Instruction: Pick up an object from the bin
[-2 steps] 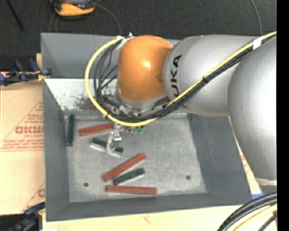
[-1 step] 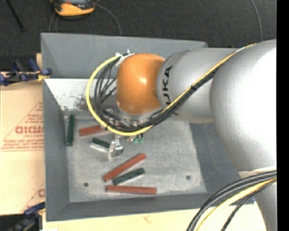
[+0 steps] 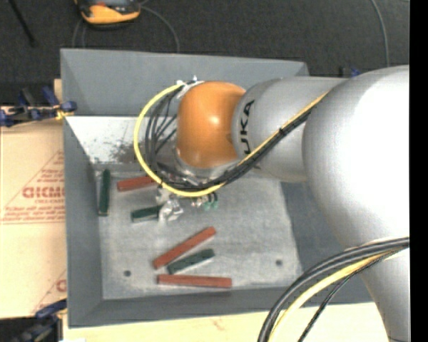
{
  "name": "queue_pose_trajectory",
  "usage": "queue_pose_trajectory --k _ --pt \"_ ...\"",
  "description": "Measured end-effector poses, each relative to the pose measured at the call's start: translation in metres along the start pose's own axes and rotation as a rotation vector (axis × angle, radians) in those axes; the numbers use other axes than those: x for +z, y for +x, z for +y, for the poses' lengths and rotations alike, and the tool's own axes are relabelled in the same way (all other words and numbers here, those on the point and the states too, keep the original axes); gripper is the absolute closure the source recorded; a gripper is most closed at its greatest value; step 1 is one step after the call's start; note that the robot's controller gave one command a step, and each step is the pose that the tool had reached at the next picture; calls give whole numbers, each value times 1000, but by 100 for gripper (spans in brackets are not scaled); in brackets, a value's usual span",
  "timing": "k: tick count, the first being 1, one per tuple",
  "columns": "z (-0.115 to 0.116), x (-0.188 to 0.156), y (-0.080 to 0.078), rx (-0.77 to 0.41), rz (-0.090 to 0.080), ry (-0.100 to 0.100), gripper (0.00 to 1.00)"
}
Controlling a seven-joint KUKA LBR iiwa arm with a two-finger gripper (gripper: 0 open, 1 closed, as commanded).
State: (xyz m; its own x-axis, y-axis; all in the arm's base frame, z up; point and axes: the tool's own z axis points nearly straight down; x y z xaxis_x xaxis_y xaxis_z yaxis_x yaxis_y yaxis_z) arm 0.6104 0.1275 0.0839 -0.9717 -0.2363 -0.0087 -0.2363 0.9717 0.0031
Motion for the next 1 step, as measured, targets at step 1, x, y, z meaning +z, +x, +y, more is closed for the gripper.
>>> queue_pose_trajectory --k 1 --pt "0 0 0 1 0 0 100"
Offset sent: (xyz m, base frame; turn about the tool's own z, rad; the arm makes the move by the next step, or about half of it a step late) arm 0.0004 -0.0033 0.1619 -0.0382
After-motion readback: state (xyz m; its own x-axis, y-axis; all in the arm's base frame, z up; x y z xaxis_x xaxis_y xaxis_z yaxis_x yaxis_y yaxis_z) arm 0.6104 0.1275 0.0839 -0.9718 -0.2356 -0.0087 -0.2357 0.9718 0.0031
